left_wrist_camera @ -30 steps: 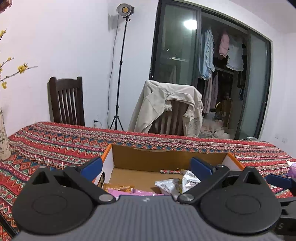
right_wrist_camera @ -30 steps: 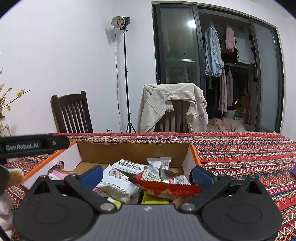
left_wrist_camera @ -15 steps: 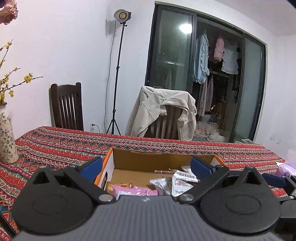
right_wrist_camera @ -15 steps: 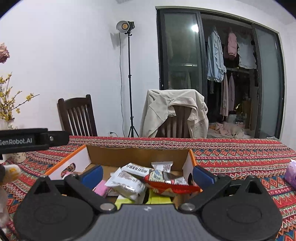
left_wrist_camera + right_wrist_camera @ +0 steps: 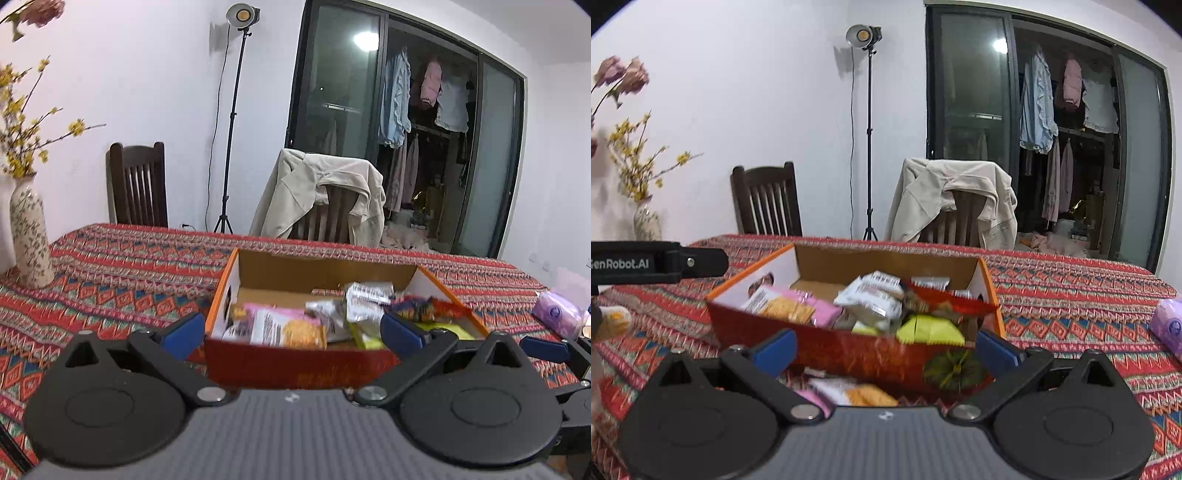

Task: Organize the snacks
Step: 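Move both tools back over the remaining snack pile, then grasp a pink packet and a biscuit packet with the right gripper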

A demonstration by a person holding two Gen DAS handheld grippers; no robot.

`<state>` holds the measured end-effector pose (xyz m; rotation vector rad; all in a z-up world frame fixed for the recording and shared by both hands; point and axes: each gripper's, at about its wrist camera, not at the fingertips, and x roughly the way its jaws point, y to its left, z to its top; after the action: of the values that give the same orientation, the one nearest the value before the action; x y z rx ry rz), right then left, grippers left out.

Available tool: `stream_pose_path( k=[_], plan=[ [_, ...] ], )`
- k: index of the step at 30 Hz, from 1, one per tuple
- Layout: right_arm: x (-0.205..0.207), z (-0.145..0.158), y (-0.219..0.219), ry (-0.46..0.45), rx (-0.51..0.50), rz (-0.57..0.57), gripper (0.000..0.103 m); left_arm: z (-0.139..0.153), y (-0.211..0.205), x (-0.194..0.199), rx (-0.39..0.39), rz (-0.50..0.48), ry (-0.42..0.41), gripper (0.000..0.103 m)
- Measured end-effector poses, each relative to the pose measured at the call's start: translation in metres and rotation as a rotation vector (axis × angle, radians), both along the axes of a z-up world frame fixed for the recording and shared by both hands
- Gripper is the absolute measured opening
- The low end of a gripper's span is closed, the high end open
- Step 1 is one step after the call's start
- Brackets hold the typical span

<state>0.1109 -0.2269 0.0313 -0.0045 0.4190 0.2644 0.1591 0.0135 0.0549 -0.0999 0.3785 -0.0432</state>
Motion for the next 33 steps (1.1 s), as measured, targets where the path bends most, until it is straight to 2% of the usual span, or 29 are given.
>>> stream_pose_path(
  k=[11,16,23,29,33],
  plan=[
    [-0.037,-0.021,-0.001,0.054,0.007,0.029,0.103,-0.04,0.027,-0.037,0.012,0.034,0.069,0.103],
    [-0.041,-0.03,0.004,0.085,-0.013,0.045,0.103,-0.056,0.042,-0.039,0.007,0.062,0.105,0.103],
    [-0.031,-0.034,0.014,0.124,-0.03,0.053,0.103,-0.063,0.046,-0.033,-0.012,0.063,0.122,0.103],
    [-0.007,-0.043,0.03,0.236,-0.015,0.102,0.103,-0.067,0.052,-0.031,-0.05,0.068,0.132,0.103],
    [0.018,-0.048,0.039,0.282,-0.019,0.091,0.103,-0.068,0.054,-0.03,-0.064,0.067,0.139,0.103]
  ],
)
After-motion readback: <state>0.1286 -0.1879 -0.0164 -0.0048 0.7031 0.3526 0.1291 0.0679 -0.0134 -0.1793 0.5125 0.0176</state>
